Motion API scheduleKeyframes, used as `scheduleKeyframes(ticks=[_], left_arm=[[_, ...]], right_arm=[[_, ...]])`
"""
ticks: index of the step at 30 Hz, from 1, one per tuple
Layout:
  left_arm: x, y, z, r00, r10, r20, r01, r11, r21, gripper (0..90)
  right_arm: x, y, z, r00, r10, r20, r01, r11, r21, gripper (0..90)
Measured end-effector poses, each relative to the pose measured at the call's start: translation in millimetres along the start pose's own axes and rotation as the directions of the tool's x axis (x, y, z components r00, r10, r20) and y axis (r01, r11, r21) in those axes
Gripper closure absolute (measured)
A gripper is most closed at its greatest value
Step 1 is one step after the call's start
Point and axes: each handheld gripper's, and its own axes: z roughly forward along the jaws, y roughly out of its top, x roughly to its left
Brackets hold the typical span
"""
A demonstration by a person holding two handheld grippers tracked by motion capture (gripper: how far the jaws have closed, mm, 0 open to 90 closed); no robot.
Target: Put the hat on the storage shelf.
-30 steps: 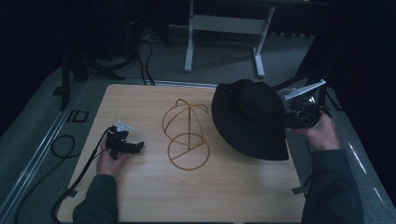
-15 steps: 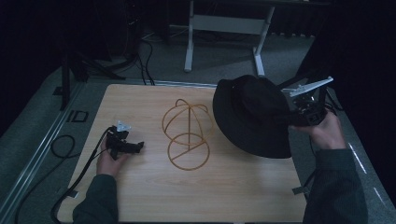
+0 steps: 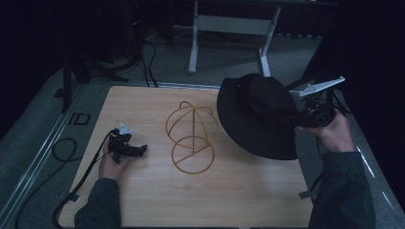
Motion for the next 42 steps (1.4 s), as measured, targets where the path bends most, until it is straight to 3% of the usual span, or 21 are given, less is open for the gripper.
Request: scheduleKeyframes(ticks=[22, 42], left_arm=[[0.0, 0.0, 0.0, 1.0000, 0.000, 0.000, 0.000, 1.0000, 0.000, 2.0], [0.0, 0.0, 0.0, 1.0000, 0.000, 0.000, 0.000, 1.0000, 0.000, 2.0]], right_arm=[[6.9, 10.0, -11.8, 0.9978, -0.035, -0.057, 0.031, 0.997, -0.075, 86.8], [17.2, 22.7, -10.8, 0.9919, -0.070, -0.106, 0.056, 0.990, -0.131, 86.8]])
